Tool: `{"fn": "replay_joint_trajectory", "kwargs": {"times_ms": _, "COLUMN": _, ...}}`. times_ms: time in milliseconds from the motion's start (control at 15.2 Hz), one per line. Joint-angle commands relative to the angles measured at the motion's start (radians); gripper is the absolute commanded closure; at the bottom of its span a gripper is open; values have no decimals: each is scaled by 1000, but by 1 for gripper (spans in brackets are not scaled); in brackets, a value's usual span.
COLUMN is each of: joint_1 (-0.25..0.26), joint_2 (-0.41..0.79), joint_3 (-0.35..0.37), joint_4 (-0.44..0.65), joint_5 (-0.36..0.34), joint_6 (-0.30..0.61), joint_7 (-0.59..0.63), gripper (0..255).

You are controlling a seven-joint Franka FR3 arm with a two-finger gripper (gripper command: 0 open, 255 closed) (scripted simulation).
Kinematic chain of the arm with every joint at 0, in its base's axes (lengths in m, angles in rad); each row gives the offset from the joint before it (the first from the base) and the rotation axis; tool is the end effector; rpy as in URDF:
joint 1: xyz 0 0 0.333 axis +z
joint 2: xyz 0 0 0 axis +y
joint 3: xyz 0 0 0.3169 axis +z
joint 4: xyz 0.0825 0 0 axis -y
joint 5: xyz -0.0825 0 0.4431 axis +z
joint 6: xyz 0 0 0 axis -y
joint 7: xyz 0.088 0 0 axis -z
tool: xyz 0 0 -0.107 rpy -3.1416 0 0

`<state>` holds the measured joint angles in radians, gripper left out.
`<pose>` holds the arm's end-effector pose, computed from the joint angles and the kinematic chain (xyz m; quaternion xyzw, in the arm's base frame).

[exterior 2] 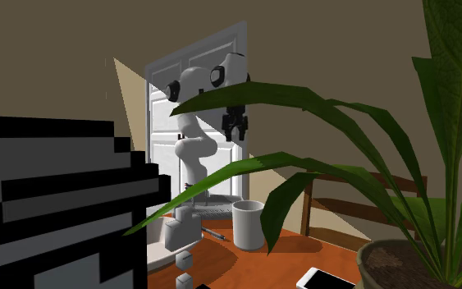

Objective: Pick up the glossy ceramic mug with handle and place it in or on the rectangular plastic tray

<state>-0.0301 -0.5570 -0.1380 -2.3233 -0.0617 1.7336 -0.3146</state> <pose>0.4308 -0.0841 0.5280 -0.9958 -0.0897 0.0164 0.0101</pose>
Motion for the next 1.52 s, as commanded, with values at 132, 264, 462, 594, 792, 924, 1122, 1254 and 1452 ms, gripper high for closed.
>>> {"fn": "replay_joint_trajectory", "kwargs": {"times_ms": 132, "joint_1": -11, "joint_2": 124, "joint_3": -57, "joint_4": 44, "joint_5": -8, "joint_6": 87, "joint_7": -67, "gripper": 0}}
{"fn": "replay_joint_trajectory", "kwargs": {"times_ms": 264, "joint_1": -15, "joint_2": 192, "joint_3": -84, "joint_4": 79, "joint_5": -5, "joint_6": 123, "joint_7": -101, "gripper": 0}}
{"fn": "replay_joint_trajectory", "kwargs": {"times_ms": 462, "joint_1": -21, "joint_2": 298, "joint_3": -122, "joint_4": 140, "joint_5": 10, "joint_6": 169, "joint_7": -155, "gripper": 0}}
{"fn": "replay_joint_trajectory", "kwargs": {"times_ms": 594, "joint_1": -26, "joint_2": 371, "joint_3": -144, "joint_4": 187, "joint_5": 27, "joint_6": 196, "joint_7": -192, "gripper": 0}}
{"fn": "replay_joint_trajectory", "kwargs": {"times_ms": 792, "joint_1": -36, "joint_2": 484, "joint_3": -174, "joint_4": 268, "joint_5": 61, "joint_6": 226, "joint_7": -250, "gripper": 0}}
{"fn": "replay_joint_trajectory", "kwargs": {"times_ms": 924, "joint_1": -46, "joint_2": 561, "joint_3": -189, "joint_4": 329, "joint_5": 89, "joint_6": 240, "joint_7": -290, "gripper": 0}}
{"fn": "replay_joint_trajectory", "kwargs": {"times_ms": 1122, "joint_1": -68, "joint_2": 680, "joint_3": -205, "joint_4": 431, "joint_5": 137, "joint_6": 250, "joint_7": -347, "gripper": 0}}
{"fn": "replay_joint_trajectory", "kwargs": {"times_ms": 1254, "joint_1": -88, "joint_2": 761, "joint_3": -210, "joint_4": 507, "joint_5": 169, "joint_6": 249, "joint_7": -382, "gripper": 0}}
{"fn": "replay_joint_trajectory", "kwargs": {"times_ms": 1452, "joint_1": -124, "joint_2": 885, "joint_3": -210, "joint_4": 634, "joint_5": 217, "joint_6": 238, "joint_7": -429, "gripper": 0}}
